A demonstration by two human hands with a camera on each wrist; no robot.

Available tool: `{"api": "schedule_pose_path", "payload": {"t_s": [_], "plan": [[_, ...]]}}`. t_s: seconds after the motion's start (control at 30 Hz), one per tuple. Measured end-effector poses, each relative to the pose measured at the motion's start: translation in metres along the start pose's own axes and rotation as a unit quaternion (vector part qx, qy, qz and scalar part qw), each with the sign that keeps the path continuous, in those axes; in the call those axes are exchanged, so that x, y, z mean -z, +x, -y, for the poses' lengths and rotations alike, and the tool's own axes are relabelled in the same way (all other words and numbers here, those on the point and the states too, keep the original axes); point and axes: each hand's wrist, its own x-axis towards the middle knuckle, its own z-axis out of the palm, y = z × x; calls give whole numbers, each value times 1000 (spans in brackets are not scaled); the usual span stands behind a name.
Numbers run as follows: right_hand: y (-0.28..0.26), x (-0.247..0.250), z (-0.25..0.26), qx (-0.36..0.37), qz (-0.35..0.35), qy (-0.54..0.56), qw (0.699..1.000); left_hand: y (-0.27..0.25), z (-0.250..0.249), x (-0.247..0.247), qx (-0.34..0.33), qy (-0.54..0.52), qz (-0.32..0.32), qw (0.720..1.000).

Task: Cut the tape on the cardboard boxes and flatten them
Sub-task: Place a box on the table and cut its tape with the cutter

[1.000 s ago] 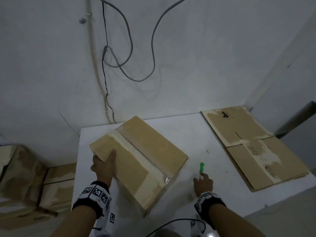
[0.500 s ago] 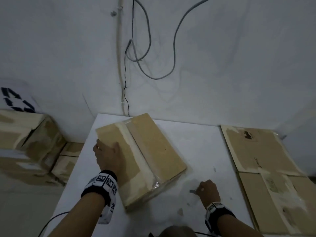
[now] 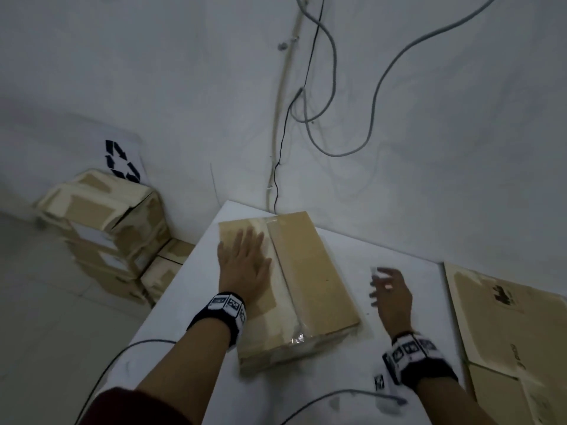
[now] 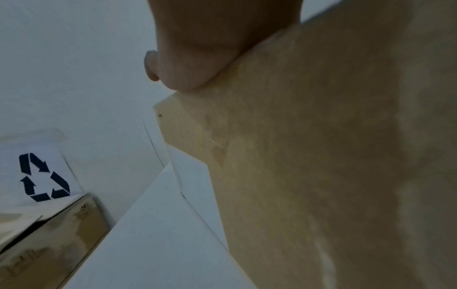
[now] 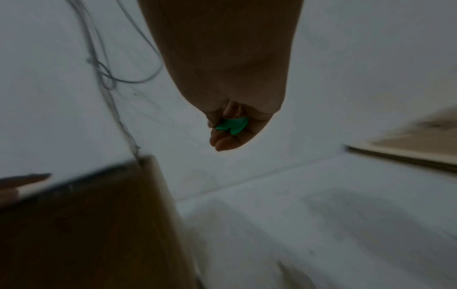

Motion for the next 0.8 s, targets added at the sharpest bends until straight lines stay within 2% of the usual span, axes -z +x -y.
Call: {"api": "schedule_pose_path", "payload": {"t_s": [0.07,0.17,0.33,0.5,0.67,0.8], "plan": [[18,-18,37,49,33,-20,998,1,0,2,-29,0,37,999],[33,-59,76,90,106,-36,990,2,1,4,-33,7,83,996],[36,-137,96,48,184,-69,979,2,9,4,-31,-29,66,997],[33,-188,92,59,183,-98,976,3,21,0,-24,-71,43,996],[34,-205,105,86,169,-83,978,4,21,1,-13,-112,29,993],[39,-214,108,105,152,-130,974,4,18,0,-10,-134,28,991]]}}
